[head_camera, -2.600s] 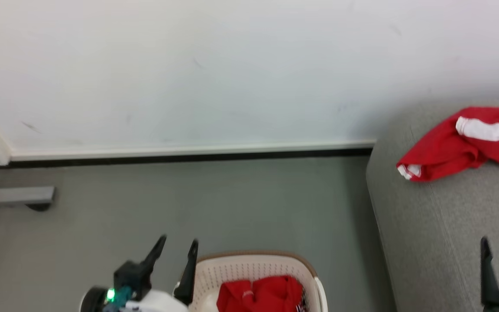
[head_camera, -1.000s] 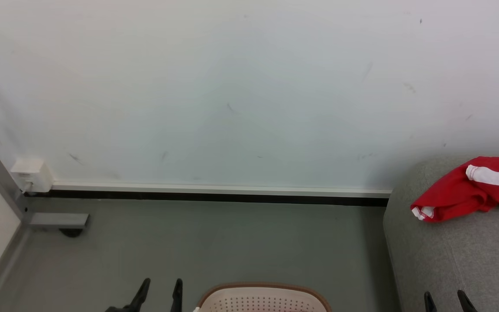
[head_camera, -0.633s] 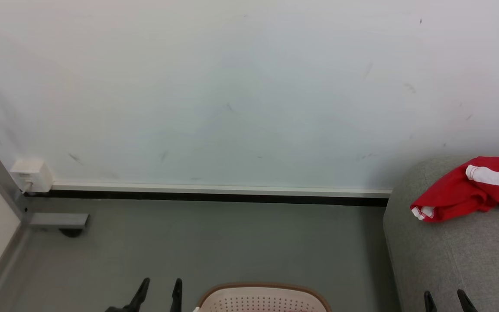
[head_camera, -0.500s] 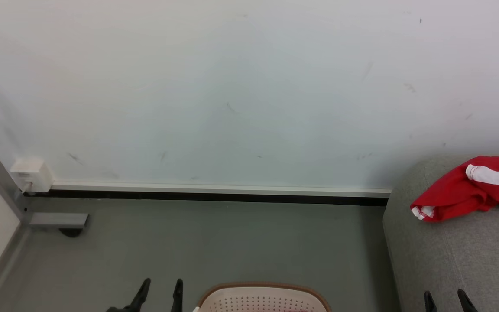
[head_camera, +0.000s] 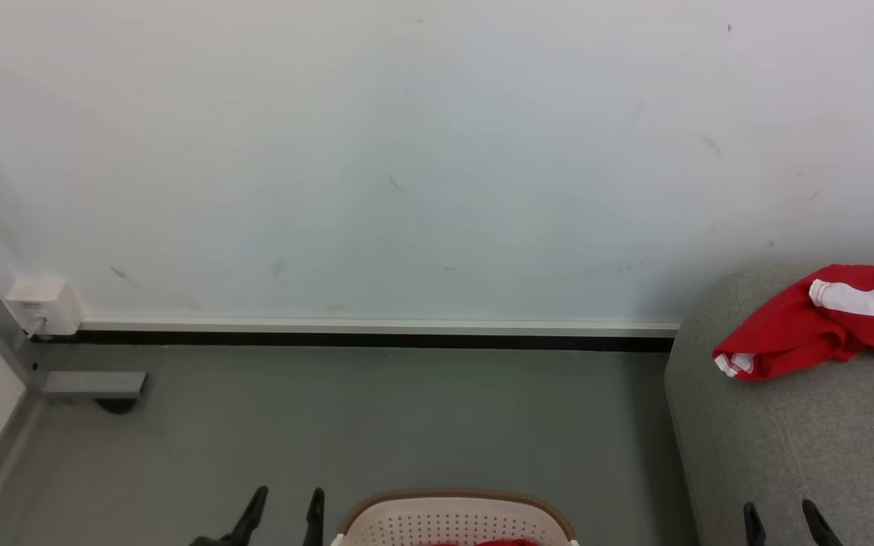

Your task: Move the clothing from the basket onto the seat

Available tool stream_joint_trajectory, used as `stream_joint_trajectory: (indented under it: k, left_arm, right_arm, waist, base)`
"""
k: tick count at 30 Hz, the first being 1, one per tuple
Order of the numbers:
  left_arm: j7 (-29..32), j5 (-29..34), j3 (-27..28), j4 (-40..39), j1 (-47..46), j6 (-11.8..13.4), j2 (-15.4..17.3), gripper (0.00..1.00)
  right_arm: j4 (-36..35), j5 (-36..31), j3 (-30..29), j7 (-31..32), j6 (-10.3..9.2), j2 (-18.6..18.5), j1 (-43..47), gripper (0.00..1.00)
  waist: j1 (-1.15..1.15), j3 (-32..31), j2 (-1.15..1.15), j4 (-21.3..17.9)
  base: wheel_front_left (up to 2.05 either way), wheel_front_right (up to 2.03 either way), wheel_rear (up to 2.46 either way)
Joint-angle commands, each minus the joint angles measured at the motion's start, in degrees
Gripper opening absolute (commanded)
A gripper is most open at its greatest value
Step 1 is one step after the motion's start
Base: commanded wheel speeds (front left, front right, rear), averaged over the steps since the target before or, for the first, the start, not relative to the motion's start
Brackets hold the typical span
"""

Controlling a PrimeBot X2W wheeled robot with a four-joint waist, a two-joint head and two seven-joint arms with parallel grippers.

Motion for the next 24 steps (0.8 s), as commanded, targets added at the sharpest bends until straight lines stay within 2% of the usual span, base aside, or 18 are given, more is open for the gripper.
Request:
stream_joint_trajectory:
  k: [1, 10, 15, 24]
  left_arm:
    - [-0.03, 0.69, 0.01, 0.29, -0.27, -0.25, 0.13, 1.00]
    - [1.00, 3.14, -4.80, 4.80, -5.71, -2.93, -0.35, 1.00]
    - [4.53, 4.43, -8.58, 8.66, -12.42, -4.41, -1.08, 1.00]
    - [10.86, 9.00, -16.23, 18.52, -27.97, -6.78, -1.47, 1.00]
  right_arm:
    - [-0.32, 0.18, -0.10, -0.19, -0.19, 0.04, -0.68, 1.00]
    - [-2.85, -0.47, -0.99, -0.19, -0.19, 0.01, -2.52, 1.00]
    - [-5.45, -0.60, -1.81, -0.19, -0.19, 0.03, -5.71, 1.00]
    - [-9.93, 0.77, -3.52, -0.19, -0.19, 0.05, -14.63, 1.00]
  waist:
    - [0.00, 0.35, 0.00, -0.26]
    - [0.00, 4.50, 0.00, -2.47]
    - [0.00, 11.69, 0.00, -4.15]
    - [0.00, 28.19, 0.00, -7.27]
  base:
    - [0.00, 0.00, 0.00]
    - [0.00, 0.00, 0.00]
    - [0.00, 0.00, 0.00]
    - [0.00, 0.00, 0.00]
